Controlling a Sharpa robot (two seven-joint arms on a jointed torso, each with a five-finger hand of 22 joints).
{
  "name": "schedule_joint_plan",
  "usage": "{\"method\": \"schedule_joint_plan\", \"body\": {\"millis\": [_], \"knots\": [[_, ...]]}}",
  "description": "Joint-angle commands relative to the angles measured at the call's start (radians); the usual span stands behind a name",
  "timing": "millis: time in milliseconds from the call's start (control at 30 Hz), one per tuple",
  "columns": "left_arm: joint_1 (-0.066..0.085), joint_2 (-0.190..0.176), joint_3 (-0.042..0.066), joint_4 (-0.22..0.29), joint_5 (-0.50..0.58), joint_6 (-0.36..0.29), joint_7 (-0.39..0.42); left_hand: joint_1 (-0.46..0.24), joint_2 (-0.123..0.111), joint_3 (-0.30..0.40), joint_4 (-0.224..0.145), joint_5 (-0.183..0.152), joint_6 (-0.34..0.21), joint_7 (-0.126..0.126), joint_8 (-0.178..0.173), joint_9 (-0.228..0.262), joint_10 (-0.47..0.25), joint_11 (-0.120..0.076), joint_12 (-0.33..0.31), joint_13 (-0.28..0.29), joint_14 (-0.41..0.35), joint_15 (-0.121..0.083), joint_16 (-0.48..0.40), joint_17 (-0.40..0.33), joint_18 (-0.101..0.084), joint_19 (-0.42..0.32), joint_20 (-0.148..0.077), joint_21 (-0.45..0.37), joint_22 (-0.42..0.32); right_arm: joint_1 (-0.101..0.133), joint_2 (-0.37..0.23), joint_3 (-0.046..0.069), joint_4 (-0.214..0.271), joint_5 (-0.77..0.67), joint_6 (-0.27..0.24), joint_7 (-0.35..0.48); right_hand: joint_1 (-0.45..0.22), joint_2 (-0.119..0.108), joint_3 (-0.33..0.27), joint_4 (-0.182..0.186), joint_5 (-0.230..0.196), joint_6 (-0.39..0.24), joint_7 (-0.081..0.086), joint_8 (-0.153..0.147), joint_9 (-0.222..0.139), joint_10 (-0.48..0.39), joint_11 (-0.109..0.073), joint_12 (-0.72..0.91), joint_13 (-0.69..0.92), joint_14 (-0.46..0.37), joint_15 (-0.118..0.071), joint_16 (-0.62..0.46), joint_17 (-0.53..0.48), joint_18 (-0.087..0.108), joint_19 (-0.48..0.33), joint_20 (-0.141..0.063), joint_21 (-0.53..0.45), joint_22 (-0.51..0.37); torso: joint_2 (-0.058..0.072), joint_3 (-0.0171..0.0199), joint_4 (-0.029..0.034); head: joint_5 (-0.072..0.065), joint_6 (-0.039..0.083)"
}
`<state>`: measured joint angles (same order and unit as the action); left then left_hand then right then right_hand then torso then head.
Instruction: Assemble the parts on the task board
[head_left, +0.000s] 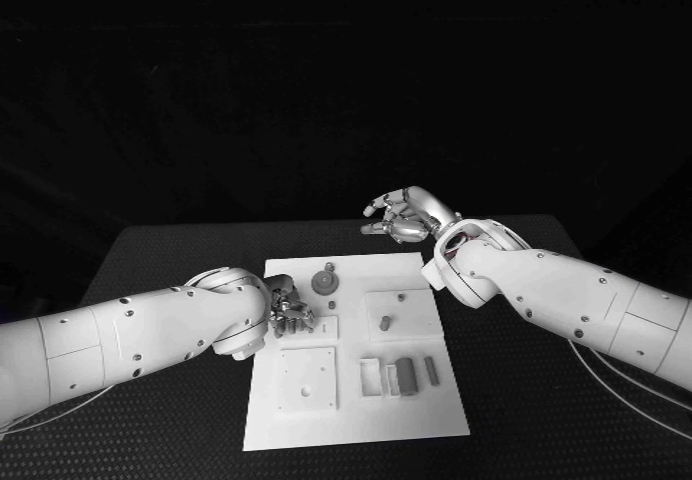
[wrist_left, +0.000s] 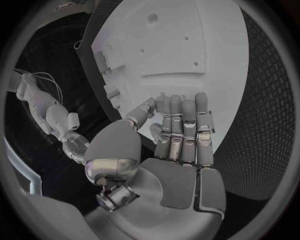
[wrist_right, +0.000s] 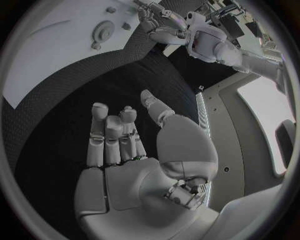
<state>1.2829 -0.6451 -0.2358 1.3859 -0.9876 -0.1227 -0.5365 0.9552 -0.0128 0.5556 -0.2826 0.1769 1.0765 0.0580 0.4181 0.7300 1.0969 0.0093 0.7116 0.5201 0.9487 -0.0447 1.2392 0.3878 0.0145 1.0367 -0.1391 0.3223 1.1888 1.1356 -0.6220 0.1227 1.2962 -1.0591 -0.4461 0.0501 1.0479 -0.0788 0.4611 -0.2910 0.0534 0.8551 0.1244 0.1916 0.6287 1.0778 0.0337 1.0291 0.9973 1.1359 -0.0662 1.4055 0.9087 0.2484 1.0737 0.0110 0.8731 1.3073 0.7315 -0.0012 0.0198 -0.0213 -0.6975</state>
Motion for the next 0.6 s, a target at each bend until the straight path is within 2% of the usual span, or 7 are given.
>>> {"method": "schedule_joint_plan", "body": {"millis": [33, 267, 600], "knots": [[-0.002, -0.001, -0.001, -0.005, 0.042, 0.019, -0.002, 0.021, 0.024, 0.008, -0.002, 0.005, 0.008, -0.004, 0.007, 0.005, 0.000, -0.003, 0.007, -0.002, 0.000, -0.006, 0.005, -0.002, -0.014, 0.002, -0.006, 0.007, 0.002, 0.000, 0.001, 0.001, 0.000, -0.001, 0.013, 0.003, -0.001, 0.011, -0.007, 0.001, -0.003, -0.020, 0.030, -0.005, -0.001, 0.000, 0.006, 0.004, -0.002, 0.006, -0.002, 0.000, -0.001, 0.013, 0.002, -0.004, -0.004, 0.007, 0.000, 0.0002, 0.0003, 0.000, -0.001], [-0.002, -0.001, -0.001, -0.011, 0.097, 0.032, -0.009, 0.024, 0.026, 0.009, -0.004, 0.005, 0.010, -0.005, 0.008, 0.007, 0.001, -0.004, 0.009, -0.004, 0.000, -0.007, 0.009, -0.003, -0.014, 0.003, -0.007, 0.008, 0.005, 0.000, 0.002, 0.001, -0.001, -0.001, 0.014, 0.002, -0.001, 0.012, -0.007, 0.001, -0.003, -0.020, 0.030, -0.005, -0.001, -0.001, 0.006, 0.004, -0.002, 0.006, -0.002, 0.000, -0.001, 0.013, 0.002, -0.004, -0.005, 0.007, 0.000, 0.0002, 0.0005, -0.001, -0.002], [-0.002, 0.001, -0.001, -0.015, 0.104, 0.054, -0.018, 0.024, 0.027, 0.009, -0.004, 0.004, 0.010, -0.005, 0.008, 0.007, 0.001, -0.004, 0.010, -0.005, 0.000, -0.007, 0.011, -0.004, -0.014, 0.003, -0.007, 0.009, 0.007, 0.000, 0.003, 0.001, -0.001, -0.001, 0.015, 0.002, -0.001, 0.012, -0.008, 0.001, -0.003, -0.019, 0.030, -0.005, -0.001, -0.001, 0.006, 0.004, -0.002, 0.006, -0.002, 0.001, -0.001, 0.013, 0.002, -0.004, -0.005, 0.007, 0.000, 0.0005, -0.0002, 0.000, -0.003]]}}
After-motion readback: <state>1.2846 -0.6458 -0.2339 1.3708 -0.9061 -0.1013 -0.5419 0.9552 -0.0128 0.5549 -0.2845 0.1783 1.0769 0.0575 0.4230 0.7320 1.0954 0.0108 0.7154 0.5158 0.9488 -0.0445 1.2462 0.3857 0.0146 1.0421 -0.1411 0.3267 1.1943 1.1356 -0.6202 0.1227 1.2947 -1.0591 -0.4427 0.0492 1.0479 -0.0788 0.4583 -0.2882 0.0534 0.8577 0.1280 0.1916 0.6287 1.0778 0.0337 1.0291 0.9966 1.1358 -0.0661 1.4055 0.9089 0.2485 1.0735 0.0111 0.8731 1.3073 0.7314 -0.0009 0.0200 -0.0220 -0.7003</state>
